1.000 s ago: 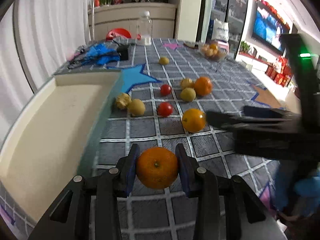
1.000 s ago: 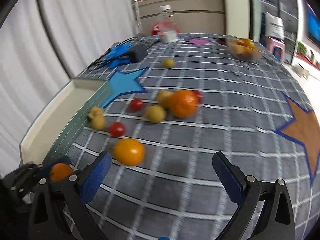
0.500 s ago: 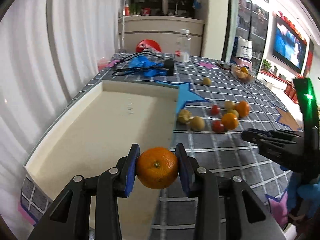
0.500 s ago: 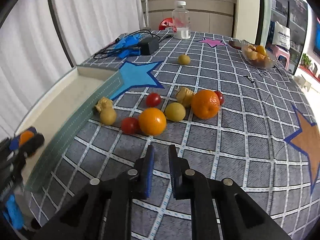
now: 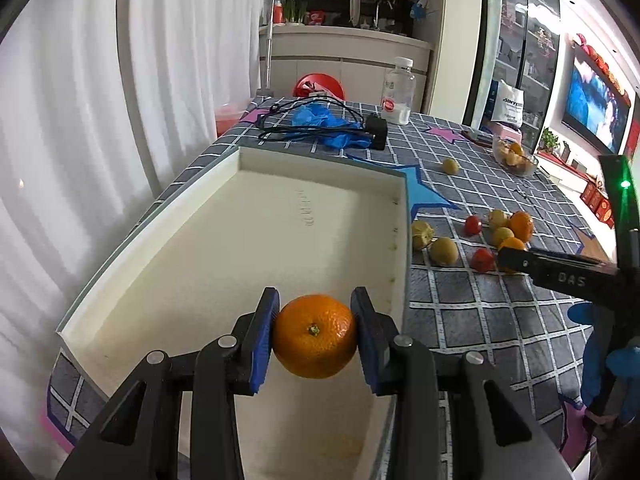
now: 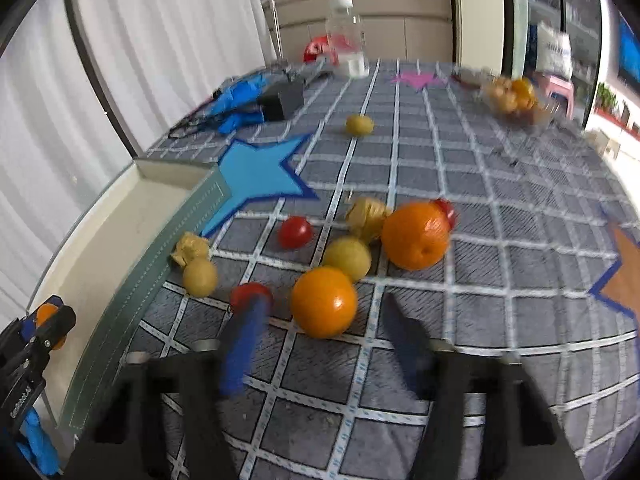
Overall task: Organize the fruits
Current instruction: 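Carry the mandarin over the white tray with the left tool while the right tool grasps an orange, then lower both fruits into the white tray and open both tools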
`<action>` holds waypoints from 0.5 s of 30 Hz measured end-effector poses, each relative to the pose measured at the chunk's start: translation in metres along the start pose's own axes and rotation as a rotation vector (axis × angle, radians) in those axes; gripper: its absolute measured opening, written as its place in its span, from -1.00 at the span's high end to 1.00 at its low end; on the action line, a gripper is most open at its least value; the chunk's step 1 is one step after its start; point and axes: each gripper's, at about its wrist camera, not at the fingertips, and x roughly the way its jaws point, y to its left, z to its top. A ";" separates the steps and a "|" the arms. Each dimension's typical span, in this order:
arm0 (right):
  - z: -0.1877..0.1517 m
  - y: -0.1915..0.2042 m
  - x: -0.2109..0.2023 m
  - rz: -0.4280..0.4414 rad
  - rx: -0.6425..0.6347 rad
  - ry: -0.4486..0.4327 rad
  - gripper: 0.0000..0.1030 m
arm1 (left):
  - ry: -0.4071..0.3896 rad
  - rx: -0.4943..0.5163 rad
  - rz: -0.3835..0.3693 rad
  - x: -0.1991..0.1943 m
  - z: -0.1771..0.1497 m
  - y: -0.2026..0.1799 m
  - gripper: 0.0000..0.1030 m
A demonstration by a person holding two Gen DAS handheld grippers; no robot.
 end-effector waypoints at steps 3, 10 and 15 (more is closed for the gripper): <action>-0.001 -0.004 0.000 -0.003 0.022 -0.025 0.31 | 0.006 -0.005 0.003 0.004 0.002 0.004 0.21; 0.002 -0.005 -0.020 -0.003 0.016 -0.070 0.31 | 0.008 -0.009 0.008 0.010 0.002 0.009 0.21; 0.002 0.013 -0.031 0.024 -0.026 -0.080 0.31 | 0.008 -0.011 0.011 0.011 0.002 0.011 0.21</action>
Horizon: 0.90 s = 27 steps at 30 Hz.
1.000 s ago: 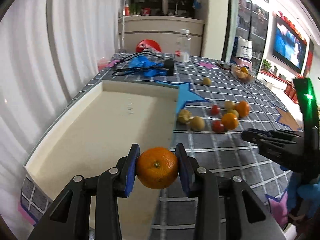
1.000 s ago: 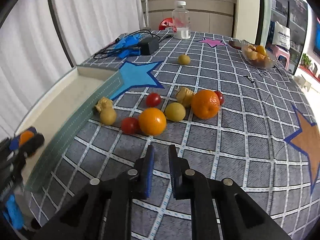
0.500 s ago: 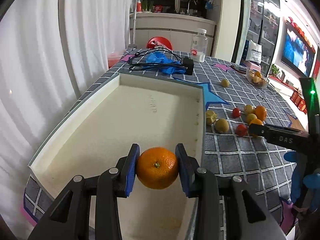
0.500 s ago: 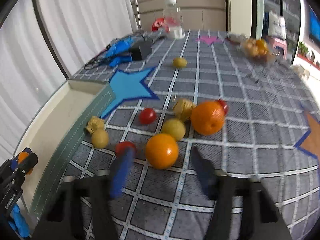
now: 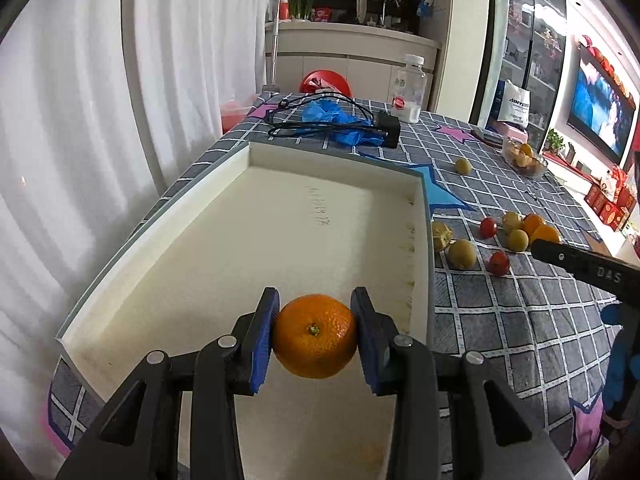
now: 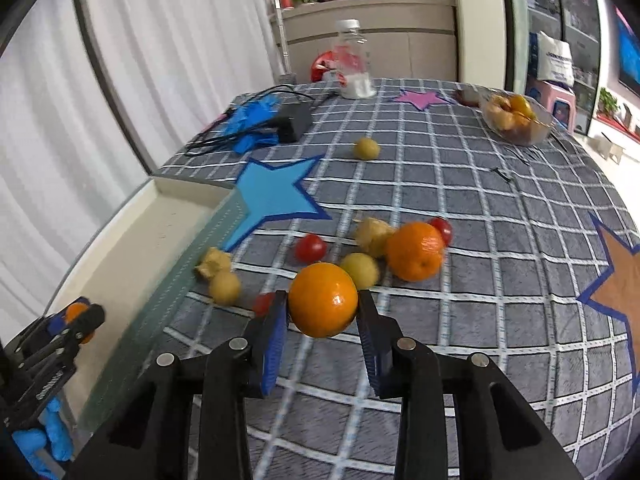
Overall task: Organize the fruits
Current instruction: 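Lower both fruits into the white tray and open both tools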
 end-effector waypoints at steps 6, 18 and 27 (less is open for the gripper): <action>0.006 0.038 -0.005 0.051 -0.074 -0.005 0.31 | 0.004 -0.009 0.014 0.002 0.000 0.008 0.21; 0.010 0.116 0.002 0.132 -0.221 0.012 0.31 | 0.009 -0.034 0.031 0.005 -0.002 0.029 0.21; 0.009 0.148 0.015 0.154 -0.278 0.038 0.31 | 0.021 -0.047 0.032 0.009 -0.004 0.040 0.21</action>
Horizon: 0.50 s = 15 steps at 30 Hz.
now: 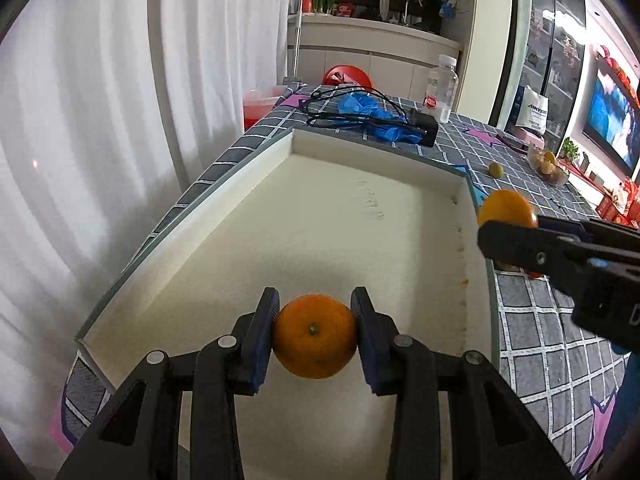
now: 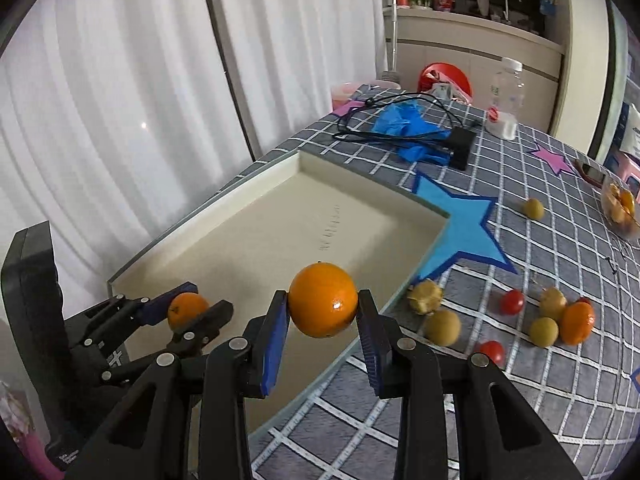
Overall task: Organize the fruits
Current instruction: 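Lower both fruits into the white tray and open both tools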
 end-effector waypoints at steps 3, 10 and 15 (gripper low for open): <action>0.000 0.005 0.004 0.003 -0.010 0.009 0.31 | 0.000 0.000 0.000 0.000 0.000 0.002 0.21; -0.001 0.017 0.012 0.000 -0.035 0.031 0.31 | 0.002 -0.011 -0.004 0.001 -0.001 0.006 0.21; -0.002 0.024 0.018 -0.007 -0.050 0.048 0.31 | 0.010 -0.004 -0.008 0.003 -0.003 0.007 0.21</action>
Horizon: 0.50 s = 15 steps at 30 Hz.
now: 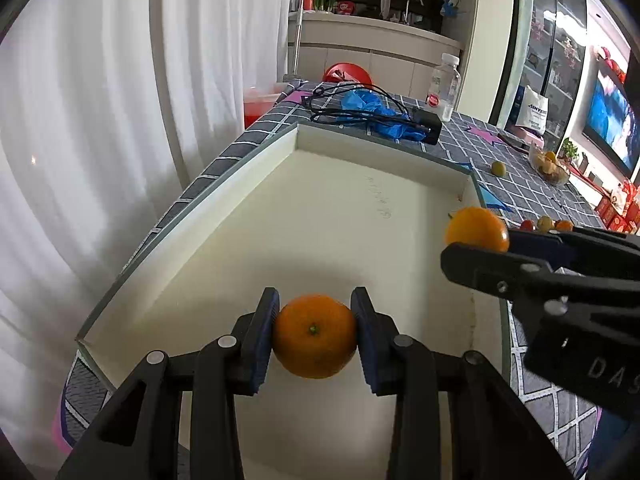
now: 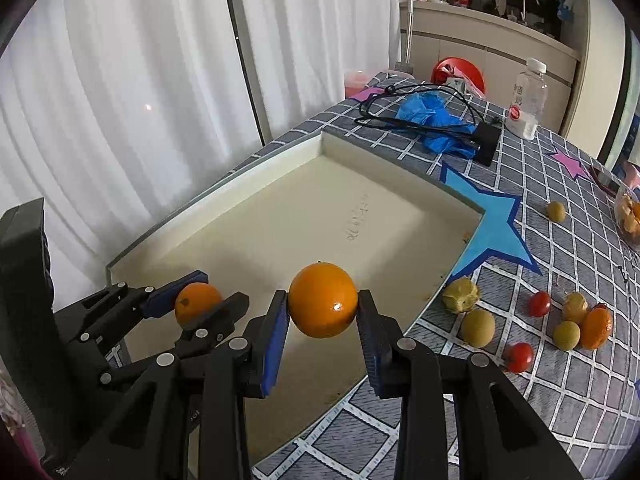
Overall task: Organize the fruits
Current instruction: 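Lower both fruits into the white tray and open both tools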
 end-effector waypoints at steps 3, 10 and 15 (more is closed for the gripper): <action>0.001 0.002 0.005 -0.008 -0.009 0.012 0.30 | 0.011 0.006 0.002 0.002 -0.001 0.001 0.21; 0.002 0.001 -0.010 -0.031 0.010 -0.040 -0.77 | 0.029 0.005 0.056 0.006 -0.003 0.005 -0.46; -0.002 -0.016 -0.030 -0.065 0.069 -0.073 -0.83 | 0.043 0.024 0.074 0.009 -0.003 0.003 -0.47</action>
